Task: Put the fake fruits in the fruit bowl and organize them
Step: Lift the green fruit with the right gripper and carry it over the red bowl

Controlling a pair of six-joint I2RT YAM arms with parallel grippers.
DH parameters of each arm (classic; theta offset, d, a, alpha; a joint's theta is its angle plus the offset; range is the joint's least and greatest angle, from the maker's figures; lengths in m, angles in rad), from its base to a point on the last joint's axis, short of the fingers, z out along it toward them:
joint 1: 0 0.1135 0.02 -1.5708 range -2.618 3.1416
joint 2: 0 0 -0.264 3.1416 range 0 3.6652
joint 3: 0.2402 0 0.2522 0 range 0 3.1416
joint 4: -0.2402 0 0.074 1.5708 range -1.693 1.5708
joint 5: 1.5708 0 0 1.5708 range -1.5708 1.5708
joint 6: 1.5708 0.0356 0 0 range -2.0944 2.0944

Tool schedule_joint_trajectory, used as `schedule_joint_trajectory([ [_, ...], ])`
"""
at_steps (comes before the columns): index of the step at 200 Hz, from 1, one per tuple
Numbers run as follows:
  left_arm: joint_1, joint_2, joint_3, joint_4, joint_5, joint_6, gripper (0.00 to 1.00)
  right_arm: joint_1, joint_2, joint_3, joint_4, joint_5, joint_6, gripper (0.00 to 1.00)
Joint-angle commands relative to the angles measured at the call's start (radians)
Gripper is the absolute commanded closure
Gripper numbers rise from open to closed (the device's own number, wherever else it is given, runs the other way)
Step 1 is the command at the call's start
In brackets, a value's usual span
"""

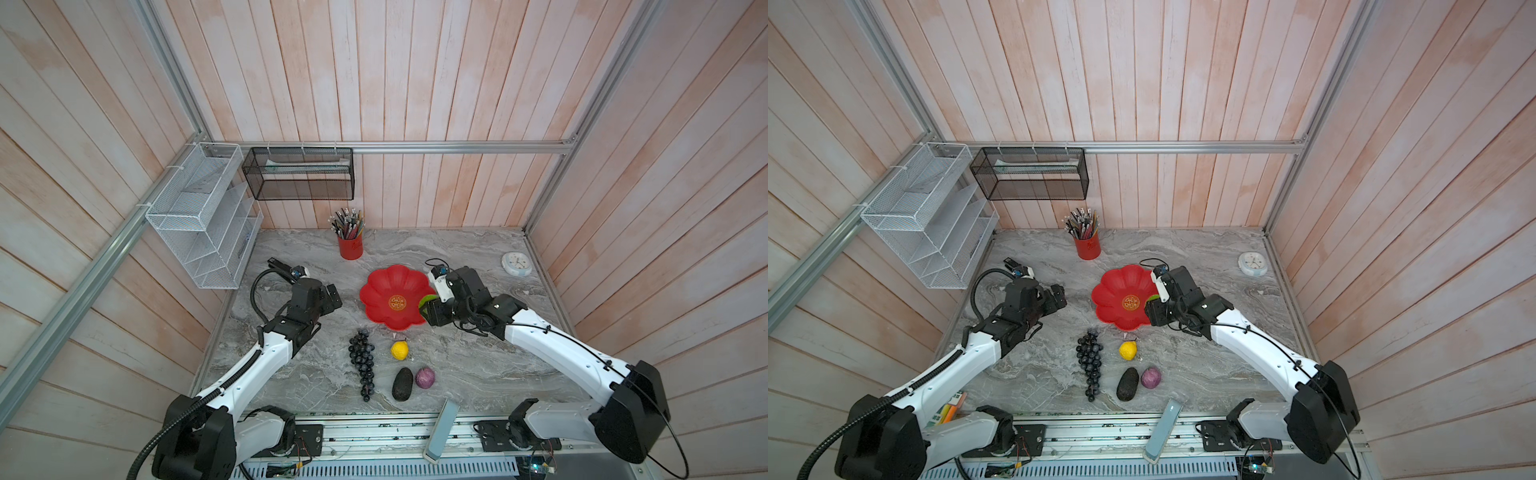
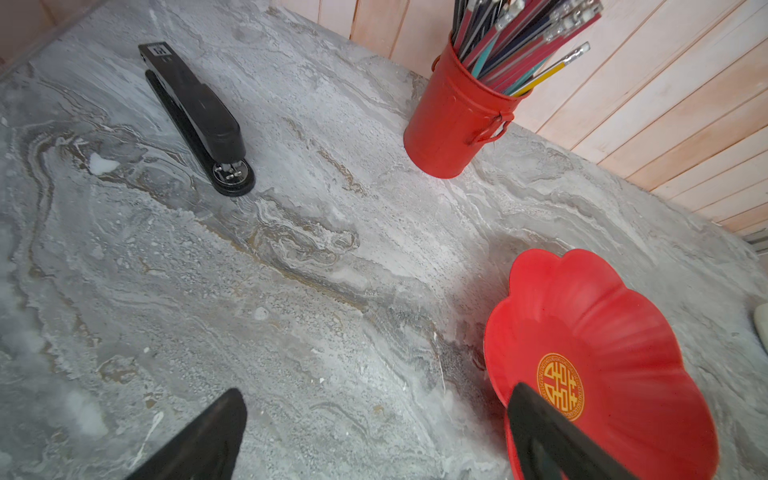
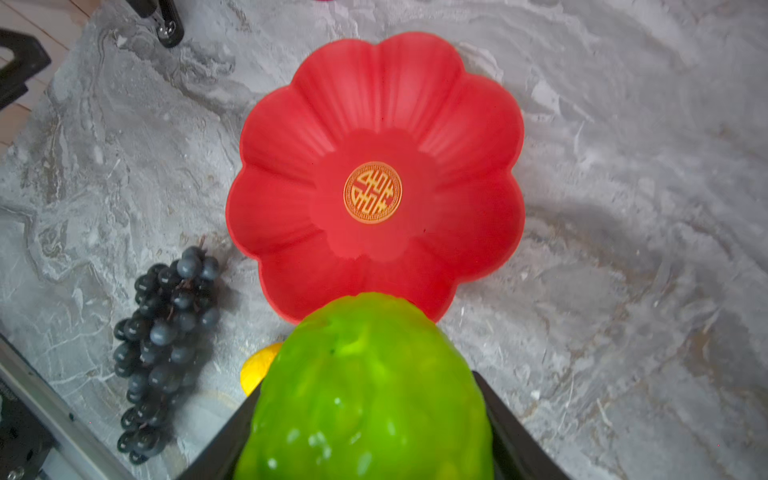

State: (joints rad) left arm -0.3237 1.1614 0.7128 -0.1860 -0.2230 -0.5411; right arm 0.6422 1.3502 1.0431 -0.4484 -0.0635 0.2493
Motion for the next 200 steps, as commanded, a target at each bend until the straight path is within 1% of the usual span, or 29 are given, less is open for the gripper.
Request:
schedule_joint_trajectory([
  [1,0.001,-0.047,0.027,-0.028,-0.041,0.022,0.00,-0.027,0.120,0.074,0.048,-0.049,-0.073,0.52],
  [18,0.002,-0.066,0.017,-0.038,-0.041,0.009,0.00,-0.039,0.230,0.141,0.096,-0.063,-0.102,0.52],
  [47,0.002,-0.087,0.005,-0.061,-0.034,-0.006,0.00,-0.053,0.431,0.303,0.070,-0.078,-0.146,0.52],
  [87,0.002,-0.088,0.001,-0.077,-0.024,-0.005,0.00,-0.056,0.604,0.410,0.056,-0.040,-0.181,0.51],
  [106,0.002,-0.090,0.001,-0.078,-0.020,-0.003,0.00,-0.055,0.645,0.437,0.045,-0.034,-0.188,0.51],
  [151,0.001,-0.090,-0.012,-0.068,-0.016,-0.019,0.00,-0.055,0.685,0.445,0.057,0.003,-0.197,0.50],
  [177,0.002,-0.088,-0.012,-0.069,-0.008,-0.021,0.00,-0.055,0.718,0.463,0.046,0.000,-0.196,0.47],
  [200,0.002,-0.086,-0.006,-0.080,-0.001,-0.017,0.00,-0.055,0.736,0.472,0.046,-0.012,-0.193,0.46],
])
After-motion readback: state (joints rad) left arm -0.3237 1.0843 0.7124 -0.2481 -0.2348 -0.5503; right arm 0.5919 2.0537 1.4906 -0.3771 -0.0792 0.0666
